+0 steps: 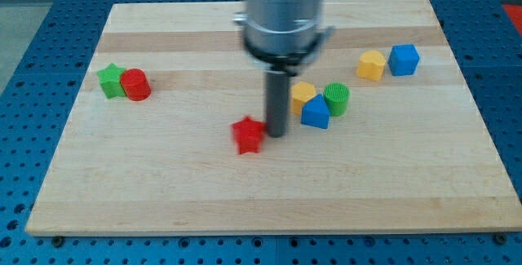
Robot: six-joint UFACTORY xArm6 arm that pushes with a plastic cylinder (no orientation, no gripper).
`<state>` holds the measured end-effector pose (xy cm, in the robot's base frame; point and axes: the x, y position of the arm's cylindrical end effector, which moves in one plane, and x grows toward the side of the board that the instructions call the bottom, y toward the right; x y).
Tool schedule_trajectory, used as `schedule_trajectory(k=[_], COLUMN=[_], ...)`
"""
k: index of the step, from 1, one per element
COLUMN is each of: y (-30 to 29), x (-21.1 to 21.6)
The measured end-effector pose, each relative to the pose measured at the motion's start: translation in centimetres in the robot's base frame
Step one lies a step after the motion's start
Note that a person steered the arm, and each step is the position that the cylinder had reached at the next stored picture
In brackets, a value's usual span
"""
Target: Push the red star into the bottom side of the green star
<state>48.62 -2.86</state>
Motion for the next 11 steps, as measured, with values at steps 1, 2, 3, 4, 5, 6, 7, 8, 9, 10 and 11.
schedule_trajectory(k=[1, 2, 3, 4, 5, 6, 7, 8, 9, 10, 11], y=[-7.9, -7.4, -1.7, -1.6, -6.4, -13.3, -17.8, -19.7, -18.8, -18.7, -20.8], x=[0.3, 0.3, 0.6, 3.8, 5.0, 1.7, -2.0, -2.1, 1.6, 5.6, 6.9])
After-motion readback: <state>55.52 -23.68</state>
